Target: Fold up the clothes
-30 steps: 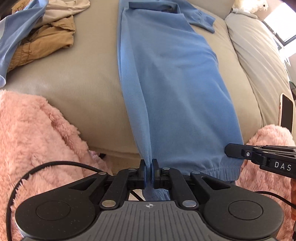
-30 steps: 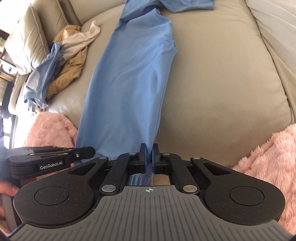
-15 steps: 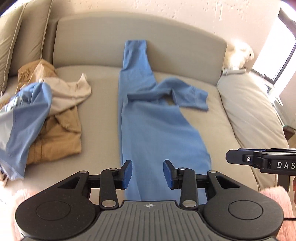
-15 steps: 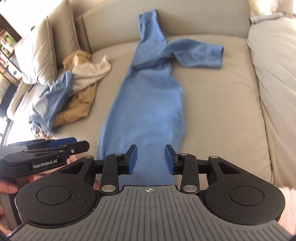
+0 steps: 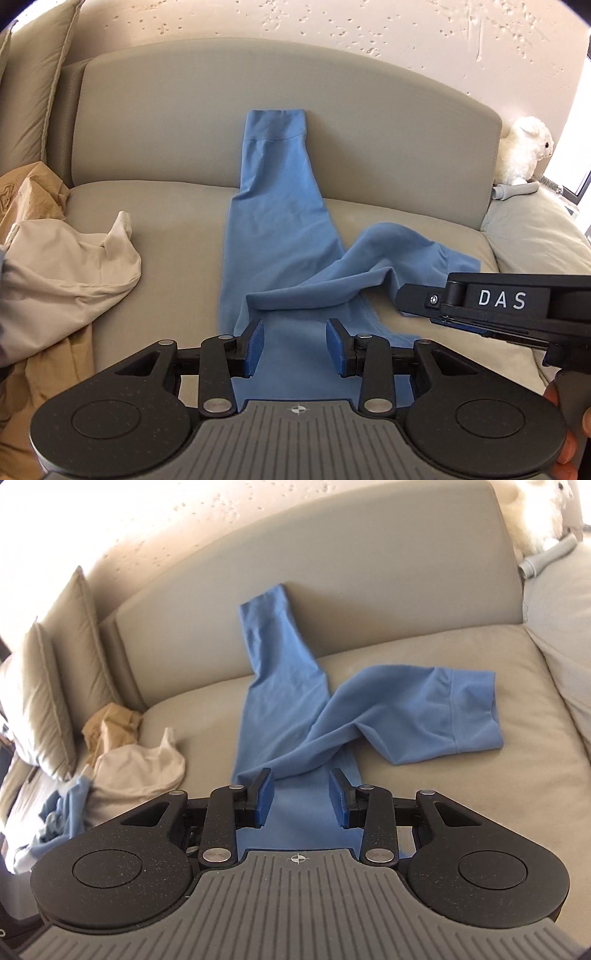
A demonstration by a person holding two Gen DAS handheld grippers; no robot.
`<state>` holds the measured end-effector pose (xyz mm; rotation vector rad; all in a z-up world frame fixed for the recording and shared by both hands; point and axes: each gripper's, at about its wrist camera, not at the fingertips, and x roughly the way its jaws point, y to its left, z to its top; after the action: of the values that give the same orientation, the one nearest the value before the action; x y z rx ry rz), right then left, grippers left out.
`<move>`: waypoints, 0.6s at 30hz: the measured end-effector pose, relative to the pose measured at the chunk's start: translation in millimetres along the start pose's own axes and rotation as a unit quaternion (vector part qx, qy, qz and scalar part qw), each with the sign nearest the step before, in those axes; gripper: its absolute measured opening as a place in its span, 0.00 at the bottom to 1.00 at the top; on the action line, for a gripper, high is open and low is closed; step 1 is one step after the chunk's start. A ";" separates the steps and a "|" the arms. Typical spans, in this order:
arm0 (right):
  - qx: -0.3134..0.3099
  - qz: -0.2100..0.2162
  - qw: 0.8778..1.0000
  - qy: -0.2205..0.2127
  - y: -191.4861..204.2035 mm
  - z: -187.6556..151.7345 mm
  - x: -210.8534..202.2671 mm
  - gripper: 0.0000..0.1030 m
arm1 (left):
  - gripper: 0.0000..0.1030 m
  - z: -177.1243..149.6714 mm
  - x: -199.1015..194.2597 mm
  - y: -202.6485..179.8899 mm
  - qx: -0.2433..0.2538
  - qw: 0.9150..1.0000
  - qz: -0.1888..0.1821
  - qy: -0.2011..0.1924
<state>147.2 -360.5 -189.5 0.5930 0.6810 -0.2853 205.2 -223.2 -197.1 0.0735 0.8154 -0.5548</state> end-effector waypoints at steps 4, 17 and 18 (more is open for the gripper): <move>0.068 0.011 0.998 0.001 -22.9 8.0 30.3 0.39 | 0.35 14.8 33.1 2.9 0.001 1.000 -0.010 0.002; 0.255 0.016 0.967 0.016 -47.4 17.0 67.7 0.51 | 0.44 33.0 63.5 22.3 -0.023 0.999 0.033 0.031; 0.271 0.016 0.962 0.016 -50.2 16.0 71.1 0.51 | 0.44 33.8 65.1 26.6 -0.029 0.999 0.030 0.032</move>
<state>186.7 -414.3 -247.6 1.1328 0.6225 -0.4381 277.0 -238.2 -223.6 0.0621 0.8890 -0.4741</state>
